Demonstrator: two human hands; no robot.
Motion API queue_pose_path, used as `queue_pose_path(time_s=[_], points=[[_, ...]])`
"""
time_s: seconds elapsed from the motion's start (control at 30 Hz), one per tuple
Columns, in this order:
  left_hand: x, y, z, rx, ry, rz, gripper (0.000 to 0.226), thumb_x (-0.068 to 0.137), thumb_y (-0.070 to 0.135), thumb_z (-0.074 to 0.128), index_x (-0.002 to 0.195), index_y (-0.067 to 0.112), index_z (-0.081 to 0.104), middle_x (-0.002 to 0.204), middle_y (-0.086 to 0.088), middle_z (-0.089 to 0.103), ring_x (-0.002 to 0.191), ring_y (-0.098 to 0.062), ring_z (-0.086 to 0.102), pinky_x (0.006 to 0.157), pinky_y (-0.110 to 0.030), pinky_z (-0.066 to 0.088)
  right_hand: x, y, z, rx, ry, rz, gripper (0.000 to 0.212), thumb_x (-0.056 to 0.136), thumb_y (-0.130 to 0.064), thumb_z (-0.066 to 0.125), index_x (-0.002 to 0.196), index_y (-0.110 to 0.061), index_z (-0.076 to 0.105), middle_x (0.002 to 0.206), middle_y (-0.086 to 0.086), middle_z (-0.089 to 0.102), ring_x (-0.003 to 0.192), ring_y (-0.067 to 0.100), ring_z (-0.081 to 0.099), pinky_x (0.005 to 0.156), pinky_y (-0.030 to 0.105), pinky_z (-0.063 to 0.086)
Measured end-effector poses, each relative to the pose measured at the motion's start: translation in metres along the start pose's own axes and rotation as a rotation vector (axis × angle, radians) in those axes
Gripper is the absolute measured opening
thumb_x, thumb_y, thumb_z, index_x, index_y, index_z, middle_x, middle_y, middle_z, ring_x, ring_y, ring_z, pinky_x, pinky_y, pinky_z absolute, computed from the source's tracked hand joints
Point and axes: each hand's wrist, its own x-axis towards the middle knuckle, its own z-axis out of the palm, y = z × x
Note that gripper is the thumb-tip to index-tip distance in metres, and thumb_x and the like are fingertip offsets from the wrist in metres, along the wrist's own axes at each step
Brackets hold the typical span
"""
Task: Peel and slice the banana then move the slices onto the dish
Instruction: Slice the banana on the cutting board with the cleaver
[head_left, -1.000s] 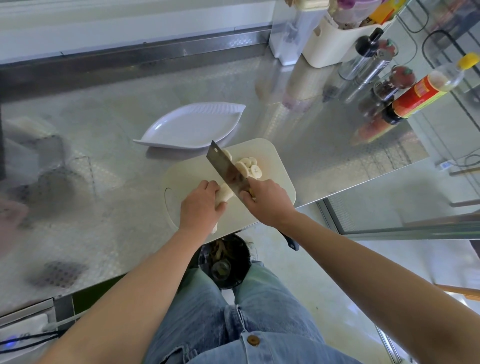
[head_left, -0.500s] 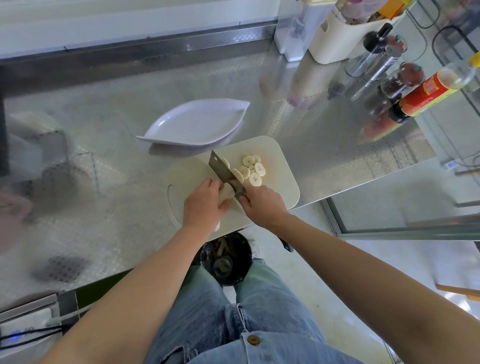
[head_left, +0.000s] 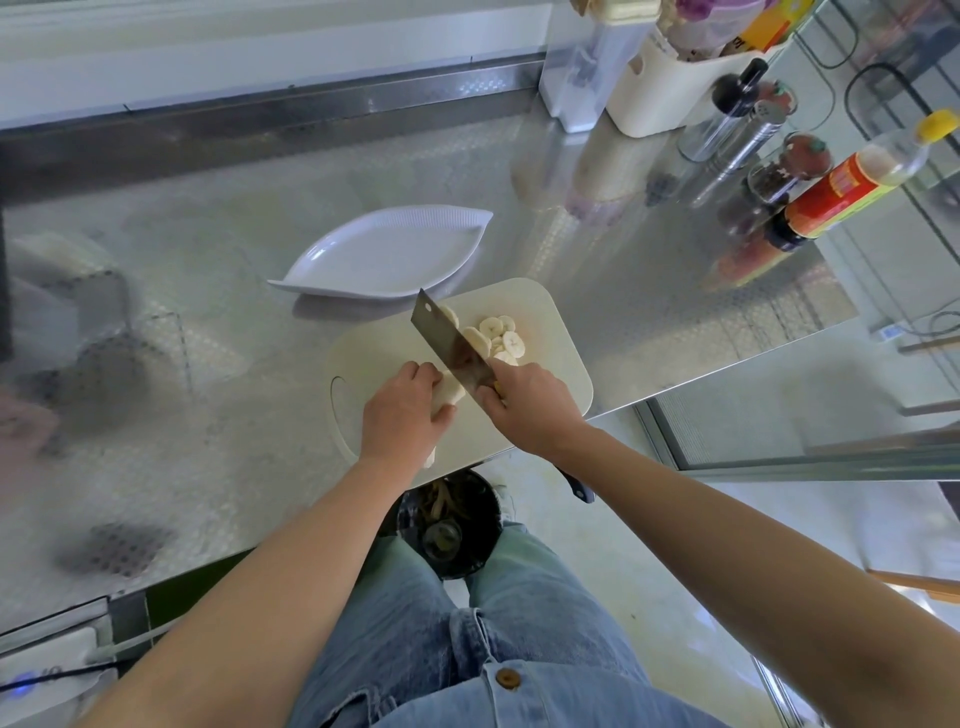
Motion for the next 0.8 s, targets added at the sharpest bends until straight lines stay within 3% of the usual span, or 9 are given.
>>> queue_pose_path(time_s=[0.3, 0.43, 0.67, 0.8], points=[[0.000, 0.000, 0.000, -0.047, 0.003, -0.008, 0.034, 0.084, 0.036, 0.066, 0.110, 0.016, 0.058, 0.105, 0.000, 0.058, 0.089, -0.023, 0.059, 0.067, -0.036, 0.049, 0.004, 0.000, 0.010, -0.008, -0.050, 0.035, 0.019, 0.098, -0.030, 0.041, 0.085, -0.016, 0.039, 0.071, 0.006, 0.047, 0.065, 0.028, 0.046, 0.057, 0.032, 0.034], [0.000, -0.001, 0.000, -0.057, 0.018, -0.002, 0.030, 0.084, 0.037, 0.067, 0.104, 0.016, 0.059, 0.098, 0.001, 0.057, 0.081, -0.022, 0.058, 0.064, -0.037, 0.050, 0.002, 0.002, 0.022, 0.023, -0.080, 0.068, 0.018, 0.097, -0.027, 0.041, 0.087, -0.013, 0.044, 0.072, 0.006, 0.048, 0.067, 0.029, 0.047, 0.058, 0.031, 0.032], [0.000, 0.000, -0.001, -0.055, 0.008, -0.003, 0.033, 0.084, 0.036, 0.066, 0.110, 0.016, 0.059, 0.104, 0.001, 0.058, 0.087, -0.022, 0.059, 0.068, -0.038, 0.052, 0.000, 0.003, 0.013, 0.049, -0.016, 0.041, 0.019, 0.097, -0.028, 0.043, 0.083, -0.016, 0.040, 0.063, 0.002, 0.042, 0.062, 0.028, 0.045, 0.053, 0.029, 0.028], [0.000, 0.000, -0.001, -0.022, 0.002, -0.005, 0.032, 0.085, 0.035, 0.064, 0.109, 0.014, 0.058, 0.104, -0.002, 0.058, 0.086, -0.026, 0.060, 0.065, -0.037, 0.051, 0.001, 0.000, 0.000, 0.047, 0.028, 0.006, 0.018, 0.096, -0.028, 0.043, 0.091, -0.011, 0.050, 0.067, 0.004, 0.047, 0.064, 0.027, 0.045, 0.050, 0.029, 0.025]])
